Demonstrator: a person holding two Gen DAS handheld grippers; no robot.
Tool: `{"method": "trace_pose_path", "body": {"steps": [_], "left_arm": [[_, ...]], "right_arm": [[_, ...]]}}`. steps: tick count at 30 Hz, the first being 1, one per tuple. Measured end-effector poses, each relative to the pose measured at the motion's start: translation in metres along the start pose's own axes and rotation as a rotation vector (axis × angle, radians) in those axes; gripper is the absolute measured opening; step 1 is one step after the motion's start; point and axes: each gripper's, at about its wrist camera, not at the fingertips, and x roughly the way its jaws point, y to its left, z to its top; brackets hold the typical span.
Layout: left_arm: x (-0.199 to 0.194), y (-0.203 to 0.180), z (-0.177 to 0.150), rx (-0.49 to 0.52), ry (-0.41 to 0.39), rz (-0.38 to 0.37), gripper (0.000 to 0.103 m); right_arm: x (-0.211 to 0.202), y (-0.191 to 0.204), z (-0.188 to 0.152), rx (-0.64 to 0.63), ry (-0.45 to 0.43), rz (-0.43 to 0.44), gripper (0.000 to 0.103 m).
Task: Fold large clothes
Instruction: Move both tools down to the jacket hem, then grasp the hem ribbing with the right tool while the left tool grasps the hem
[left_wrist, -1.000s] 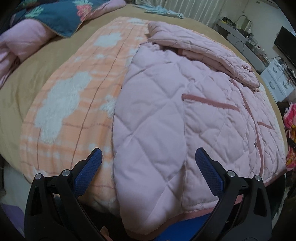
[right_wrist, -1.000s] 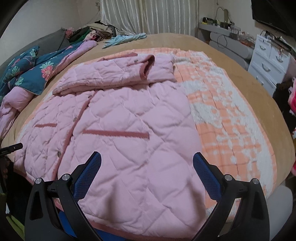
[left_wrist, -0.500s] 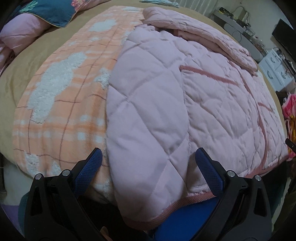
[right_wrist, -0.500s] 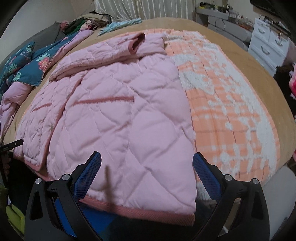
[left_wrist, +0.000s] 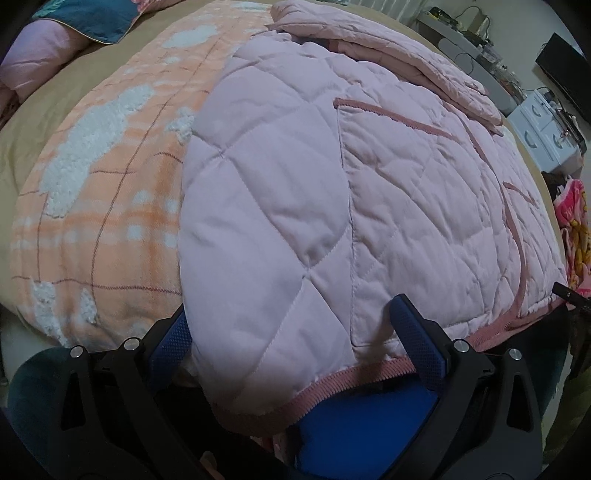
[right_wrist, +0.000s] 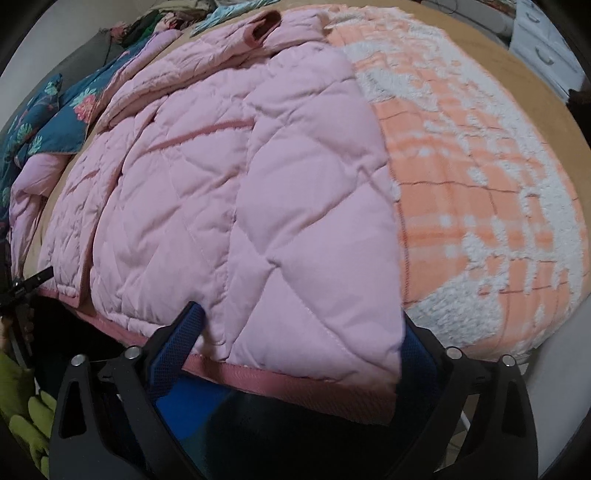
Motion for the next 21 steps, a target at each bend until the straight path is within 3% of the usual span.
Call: {"method": "trace_pose_path", "body": {"steps": [2,4,6,10,13,16,21], "left_arm": [[0.001,0.0,0.0,-0.004,0.001,-0.002,0.094],[0.001,0.0,-0.001,-0.005,0.002,-0.004,0.094],[0.001,0.0,0.0,-0.012,0.004,-0.006,0.094],[0.0,0.0,0.0,-0.017,0.005,-0.016,0.094],[-0.002,0.0,-0.001,-0.013,0.002,-0.023,0.089],[-0.005,-0.003,-0.002,-0.003,0.001,-0.036,0.074],[-0.017,-0.008,-0.005,0.05,-0.023,-0.003,0.027]], "right_arm": [[0.0,0.004,-0.001,-0.025,-0.005,-0.003,0.078],[-0.006,0.007,-0.002,-0.039,-0.03,0.012,0.063],[-0.017,0.008,-0.002,-0.047,-0.081,0.03,0.033],[-0.045,0.01,0.002,-0.051,-0.203,0.106,0.025],[-0.061,0.019,0.008,-0.068,-0.288,0.129,0.023],[-0.071,0.021,0.015,-0.059,-0.343,0.151,0.022],[-0.081,0.027,0.025,-0.055,-0.406,0.162,0.021]]}}
